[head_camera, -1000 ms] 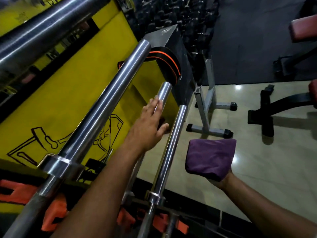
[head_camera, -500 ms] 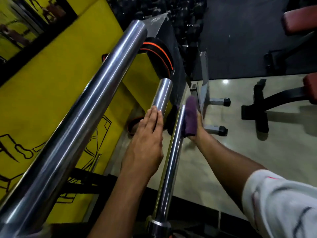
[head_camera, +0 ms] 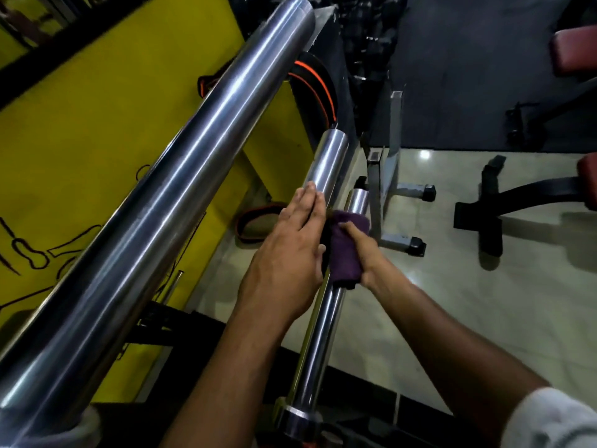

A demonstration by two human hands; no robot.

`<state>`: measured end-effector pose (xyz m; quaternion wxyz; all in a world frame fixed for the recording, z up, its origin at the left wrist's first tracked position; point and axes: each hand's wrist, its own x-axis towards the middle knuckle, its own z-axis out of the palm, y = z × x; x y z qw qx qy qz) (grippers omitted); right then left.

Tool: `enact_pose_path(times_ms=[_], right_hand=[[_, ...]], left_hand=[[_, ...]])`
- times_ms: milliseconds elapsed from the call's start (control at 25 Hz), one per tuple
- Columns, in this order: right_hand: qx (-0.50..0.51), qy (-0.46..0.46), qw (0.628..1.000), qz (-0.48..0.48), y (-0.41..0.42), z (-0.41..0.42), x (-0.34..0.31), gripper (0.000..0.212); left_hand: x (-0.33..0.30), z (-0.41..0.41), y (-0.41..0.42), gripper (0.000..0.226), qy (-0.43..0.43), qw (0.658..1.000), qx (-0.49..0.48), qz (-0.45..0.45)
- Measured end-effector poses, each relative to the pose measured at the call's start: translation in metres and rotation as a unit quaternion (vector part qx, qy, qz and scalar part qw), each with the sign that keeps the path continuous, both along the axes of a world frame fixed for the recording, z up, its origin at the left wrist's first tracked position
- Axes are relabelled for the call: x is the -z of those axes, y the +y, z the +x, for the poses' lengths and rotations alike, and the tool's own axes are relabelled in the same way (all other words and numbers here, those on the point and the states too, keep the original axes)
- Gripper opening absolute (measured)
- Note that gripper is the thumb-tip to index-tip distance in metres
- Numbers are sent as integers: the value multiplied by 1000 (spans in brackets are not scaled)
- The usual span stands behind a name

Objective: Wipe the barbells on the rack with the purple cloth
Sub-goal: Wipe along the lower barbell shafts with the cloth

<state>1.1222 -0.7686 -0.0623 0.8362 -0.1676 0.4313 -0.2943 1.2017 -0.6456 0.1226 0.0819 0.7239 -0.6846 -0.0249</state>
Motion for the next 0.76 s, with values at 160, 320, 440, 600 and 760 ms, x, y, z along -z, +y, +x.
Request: enact_pose_path(times_ms=[160,320,440,600,760], right_hand=[[47,10,998,-28,-70,0,-15,57],[60,-87,994,-16,-60,-1,-5,74],[30,-122,992,9,-3,-3,8,68],[-8,-56,998,-6,57,-6,12,51],[-36,-50,997,-43,59,-31,15,64]], left_hand=[[-5,3,1,74,60,998,-3,-2],[-5,4,-1,74,46,999,-6,-4],[-4,2,0,73,32,999,-8,-3],[-2,1,-2,72,19,1000,-8,-9],[-3,2,-2,73,13,1000,-13,-3]])
